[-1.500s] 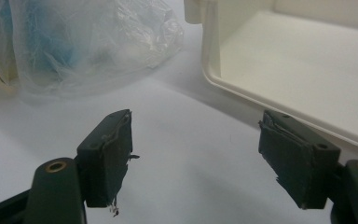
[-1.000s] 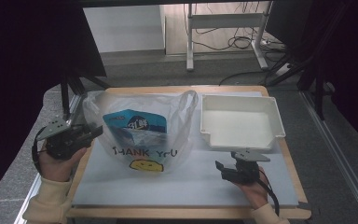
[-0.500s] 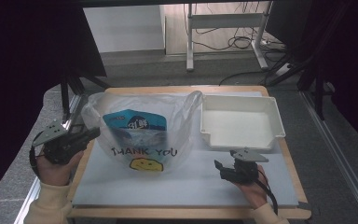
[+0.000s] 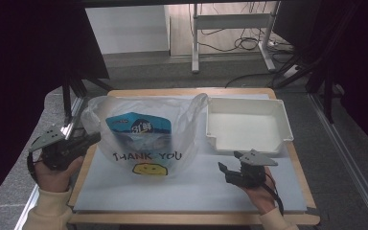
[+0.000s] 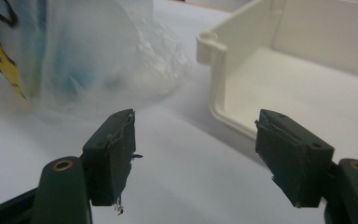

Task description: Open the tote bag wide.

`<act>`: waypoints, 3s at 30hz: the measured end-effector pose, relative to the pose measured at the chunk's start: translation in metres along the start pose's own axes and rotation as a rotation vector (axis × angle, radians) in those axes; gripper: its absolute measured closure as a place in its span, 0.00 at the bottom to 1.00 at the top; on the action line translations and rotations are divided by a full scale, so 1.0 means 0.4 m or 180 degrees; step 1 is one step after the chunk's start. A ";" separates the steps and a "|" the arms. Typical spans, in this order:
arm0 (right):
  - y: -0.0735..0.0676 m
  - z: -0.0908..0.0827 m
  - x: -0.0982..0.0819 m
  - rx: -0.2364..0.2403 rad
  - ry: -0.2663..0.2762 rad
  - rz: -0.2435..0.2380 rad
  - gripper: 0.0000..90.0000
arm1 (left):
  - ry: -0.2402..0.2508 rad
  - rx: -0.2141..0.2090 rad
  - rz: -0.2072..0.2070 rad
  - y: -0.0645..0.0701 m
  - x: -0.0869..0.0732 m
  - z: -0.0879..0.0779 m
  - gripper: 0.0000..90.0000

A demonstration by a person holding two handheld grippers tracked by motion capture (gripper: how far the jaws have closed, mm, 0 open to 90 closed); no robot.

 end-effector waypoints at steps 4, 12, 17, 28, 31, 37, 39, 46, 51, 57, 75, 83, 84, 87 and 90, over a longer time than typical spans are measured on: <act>-0.018 -0.013 0.056 0.0096 0.0132 -0.0066 0.33 | -0.0004 -0.0019 -0.0013 -0.001 0.000 0.005 0.99; -0.073 0.008 0.179 0.0415 0.0242 -0.0247 0.36 | -0.0022 -0.0052 -0.0008 -0.002 0.001 0.017 0.99; -0.102 0.034 0.244 0.0580 0.0298 -0.0361 0.40 | 0.0022 -0.0044 -0.0016 -0.002 0.005 0.008 0.99; -0.135 0.094 0.322 0.0784 0.0270 -0.0410 0.63 | 0.0056 -0.0052 -0.0029 -0.005 0.006 0.001 0.99; -0.147 0.093 0.337 0.0772 0.0357 -0.0495 0.81 | 0.0084 -0.0047 -0.0024 -0.005 0.008 -0.003 0.99; -0.168 0.078 0.355 0.0785 0.0447 -0.0622 0.98 | 0.0115 -0.0039 -0.0022 -0.005 0.011 -0.009 0.99; -0.169 0.075 0.357 0.0787 0.0475 -0.0643 0.98 | 0.0117 -0.0039 -0.0029 -0.006 0.010 -0.010 0.99; -0.157 0.076 0.345 0.0783 0.0532 -0.0562 0.99 | 0.0104 -0.0017 -0.0031 -0.008 0.002 -0.014 0.99; -0.152 0.078 0.323 0.0810 0.0547 -0.0487 0.99 | 0.0063 0.0004 -0.0054 -0.009 -0.012 -0.021 0.99; -0.155 0.083 0.295 0.0792 0.0509 -0.0540 0.99 | -0.0037 0.0013 -0.0091 -0.009 -0.039 -0.014 0.99; -0.151 0.137 0.208 0.0857 0.0354 -0.0313 0.98 | -0.0276 0.0040 -0.0240 -0.021 -0.114 0.011 0.99; -0.142 0.150 0.188 0.0837 0.0291 -0.0283 0.99 | -0.0346 0.0024 -0.0300 -0.025 -0.136 0.029 0.99; -0.141 0.151 0.185 0.0832 0.0288 -0.0287 0.98 | -0.0346 0.0024 -0.0300 -0.025 -0.136 0.029 0.99; -0.138 0.151 0.180 0.0814 0.0277 -0.0274 0.98 | -0.0374 0.0034 -0.0323 -0.028 -0.146 0.031 0.99; -0.136 0.152 0.177 0.0802 0.0266 -0.0260 0.98 | -0.0376 0.0033 -0.0362 -0.033 -0.150 0.031 0.99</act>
Point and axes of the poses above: each handheld gripper's, and its own axes: z roughly forward along the jaws, x roughly out of its top, y roughly to its right, the point moved 4 cm from there along z, roughly forward along the jaws, and after that the axes turned 1 degree about y, right-handed, at the moved point
